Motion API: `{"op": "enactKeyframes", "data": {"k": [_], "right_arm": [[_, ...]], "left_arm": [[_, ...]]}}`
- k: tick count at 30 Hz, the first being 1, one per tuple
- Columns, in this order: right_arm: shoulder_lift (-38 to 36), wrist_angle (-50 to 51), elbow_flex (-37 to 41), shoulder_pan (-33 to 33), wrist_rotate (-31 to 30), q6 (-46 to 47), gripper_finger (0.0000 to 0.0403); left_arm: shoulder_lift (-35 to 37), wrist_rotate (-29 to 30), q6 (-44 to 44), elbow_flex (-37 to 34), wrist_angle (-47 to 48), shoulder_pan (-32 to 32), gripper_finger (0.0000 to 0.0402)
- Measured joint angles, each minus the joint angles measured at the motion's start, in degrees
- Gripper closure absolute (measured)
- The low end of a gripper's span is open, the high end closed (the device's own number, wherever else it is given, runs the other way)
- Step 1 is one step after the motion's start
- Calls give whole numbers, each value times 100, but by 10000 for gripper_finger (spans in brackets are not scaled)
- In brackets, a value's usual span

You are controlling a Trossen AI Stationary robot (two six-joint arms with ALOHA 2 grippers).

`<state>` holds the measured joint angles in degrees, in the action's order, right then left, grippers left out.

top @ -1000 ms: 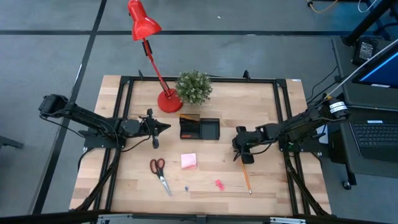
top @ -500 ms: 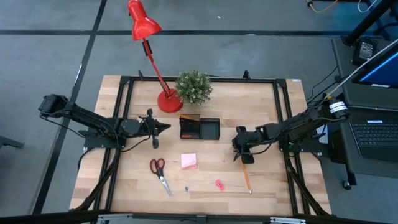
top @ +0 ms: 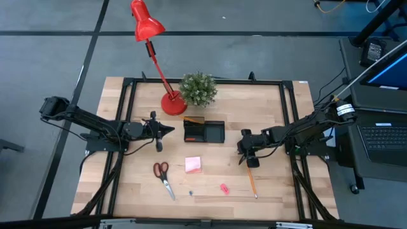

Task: Pick and place office supplies into organizer
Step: Put the pink binder clip into the black desk organizer

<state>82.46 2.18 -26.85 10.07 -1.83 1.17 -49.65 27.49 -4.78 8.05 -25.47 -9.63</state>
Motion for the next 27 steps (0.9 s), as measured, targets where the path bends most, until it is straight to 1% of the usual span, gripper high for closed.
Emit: {"op": "enactKeyframes", "data": {"k": [9, 15, 20, 27], "right_arm": [[0, -95, 2, 0, 0, 4, 335], [11, -297, 6, 0, -4, 170, 335], [9, -569, 6, 0, -4, 162, 336], [2, -679, -105, 0, -2, 142, 336]], "left_arm": [[0, -2, 0, 0, 2, 0, 400], [0, -2, 0, 0, 2, 0, 400], [0, -2, 0, 0, 2, 0, 400], [0, -2, 0, 0, 2, 0, 400]]}}
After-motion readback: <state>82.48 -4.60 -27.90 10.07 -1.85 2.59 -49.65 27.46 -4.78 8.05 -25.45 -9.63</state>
